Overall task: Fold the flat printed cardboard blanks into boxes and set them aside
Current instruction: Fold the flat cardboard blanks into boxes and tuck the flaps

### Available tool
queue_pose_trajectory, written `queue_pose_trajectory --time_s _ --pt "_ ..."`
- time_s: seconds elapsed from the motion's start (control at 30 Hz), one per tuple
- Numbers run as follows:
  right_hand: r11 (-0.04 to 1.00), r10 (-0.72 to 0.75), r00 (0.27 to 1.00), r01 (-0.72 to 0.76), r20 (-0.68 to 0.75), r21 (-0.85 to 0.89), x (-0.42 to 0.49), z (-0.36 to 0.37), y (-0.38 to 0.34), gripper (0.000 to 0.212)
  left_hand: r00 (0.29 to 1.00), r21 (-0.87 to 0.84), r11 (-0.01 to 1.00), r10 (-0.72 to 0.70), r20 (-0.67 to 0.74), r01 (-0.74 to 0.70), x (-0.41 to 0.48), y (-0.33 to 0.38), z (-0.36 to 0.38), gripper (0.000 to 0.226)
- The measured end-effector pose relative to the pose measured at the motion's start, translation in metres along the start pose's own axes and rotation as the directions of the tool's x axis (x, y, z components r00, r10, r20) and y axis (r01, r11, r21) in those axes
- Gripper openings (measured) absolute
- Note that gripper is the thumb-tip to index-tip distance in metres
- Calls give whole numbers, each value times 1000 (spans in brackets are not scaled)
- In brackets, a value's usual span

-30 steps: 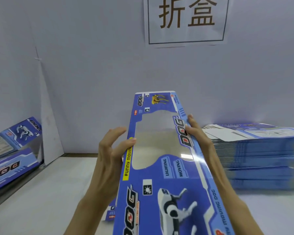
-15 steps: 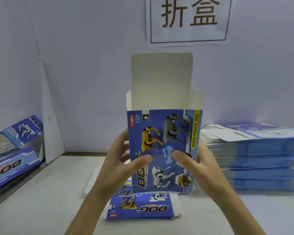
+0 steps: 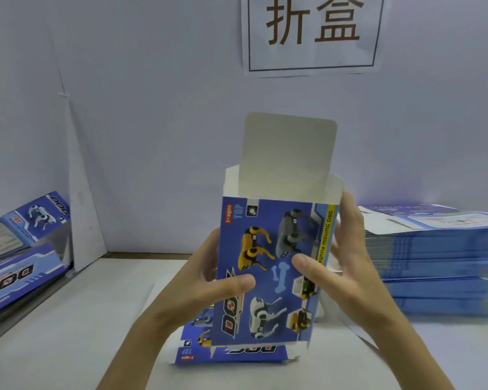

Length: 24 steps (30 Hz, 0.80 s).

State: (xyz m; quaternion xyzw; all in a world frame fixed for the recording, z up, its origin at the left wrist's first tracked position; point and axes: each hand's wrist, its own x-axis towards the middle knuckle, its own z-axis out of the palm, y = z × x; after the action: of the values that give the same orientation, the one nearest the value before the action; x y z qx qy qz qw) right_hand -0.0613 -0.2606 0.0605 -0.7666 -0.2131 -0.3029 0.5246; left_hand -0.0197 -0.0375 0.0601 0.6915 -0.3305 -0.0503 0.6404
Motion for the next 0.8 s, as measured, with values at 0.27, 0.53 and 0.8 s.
queue_pose_trajectory --time_s 0.27,0.53,0.8 --pt "977 -186 982 186 10 -100 -1 -4 -19 98 997 -129 989 -79 -11 77 0 -2 8 102" --pt "980 -194 980 196 -47 27 -3 -5 -17 64 984 -82 985 -145 100 154 -3 -5 5 97" --pt "986 -168 985 168 -32 0 -4 3 -17 45 988 -103 984 -143 51 148 -5 -8 -9 95"
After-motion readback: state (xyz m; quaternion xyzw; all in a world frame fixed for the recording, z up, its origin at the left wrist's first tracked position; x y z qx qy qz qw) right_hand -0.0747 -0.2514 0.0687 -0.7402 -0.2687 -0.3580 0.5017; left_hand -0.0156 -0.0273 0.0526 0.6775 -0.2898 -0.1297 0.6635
